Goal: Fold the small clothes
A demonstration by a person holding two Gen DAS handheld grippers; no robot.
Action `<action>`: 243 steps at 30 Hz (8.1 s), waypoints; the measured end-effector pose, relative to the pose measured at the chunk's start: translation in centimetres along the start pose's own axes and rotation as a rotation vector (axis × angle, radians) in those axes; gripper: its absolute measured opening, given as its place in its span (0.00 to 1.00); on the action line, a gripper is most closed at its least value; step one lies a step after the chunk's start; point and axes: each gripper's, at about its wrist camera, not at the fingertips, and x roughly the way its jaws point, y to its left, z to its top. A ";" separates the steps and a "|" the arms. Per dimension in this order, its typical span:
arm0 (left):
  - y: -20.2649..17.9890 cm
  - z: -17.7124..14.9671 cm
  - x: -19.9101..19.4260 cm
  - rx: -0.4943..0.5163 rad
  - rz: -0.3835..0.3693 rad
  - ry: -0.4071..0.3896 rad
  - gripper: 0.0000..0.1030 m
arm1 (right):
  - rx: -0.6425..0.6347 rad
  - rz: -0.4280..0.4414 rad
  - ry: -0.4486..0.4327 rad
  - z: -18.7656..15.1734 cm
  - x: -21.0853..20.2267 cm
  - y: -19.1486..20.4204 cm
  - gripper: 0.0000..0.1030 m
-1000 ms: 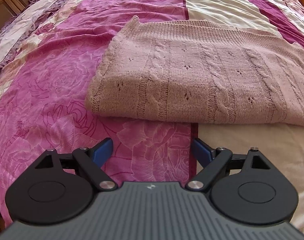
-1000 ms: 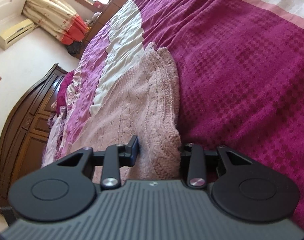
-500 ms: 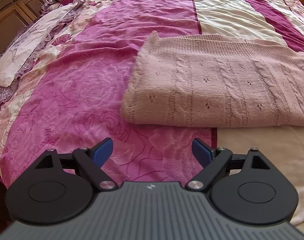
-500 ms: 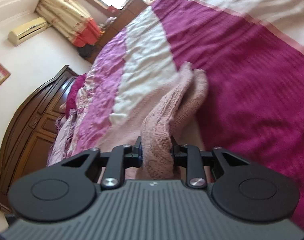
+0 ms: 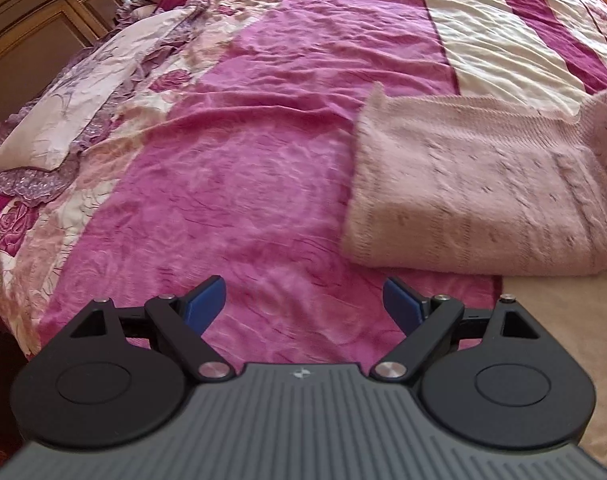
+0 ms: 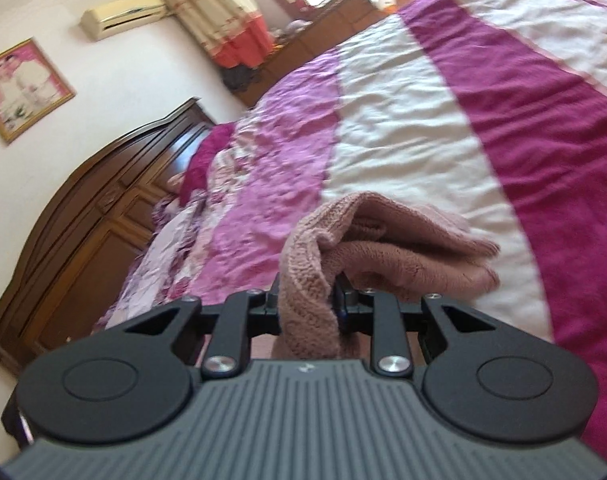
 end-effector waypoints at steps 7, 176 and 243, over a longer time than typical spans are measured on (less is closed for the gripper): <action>2.5 0.5 0.4 -0.041 0.015 -0.011 0.88 | -0.124 0.056 0.078 -0.3 4.0 6.4 0.25; -9.7 -1.7 -0.9 0.075 -0.535 -0.065 0.67 | 0.133 -0.205 0.215 -5.4 1.4 -7.7 0.72; -12.9 -12.2 -6.2 0.151 -0.289 -0.001 0.93 | -0.248 -0.414 0.044 -21.2 -10.4 3.6 0.75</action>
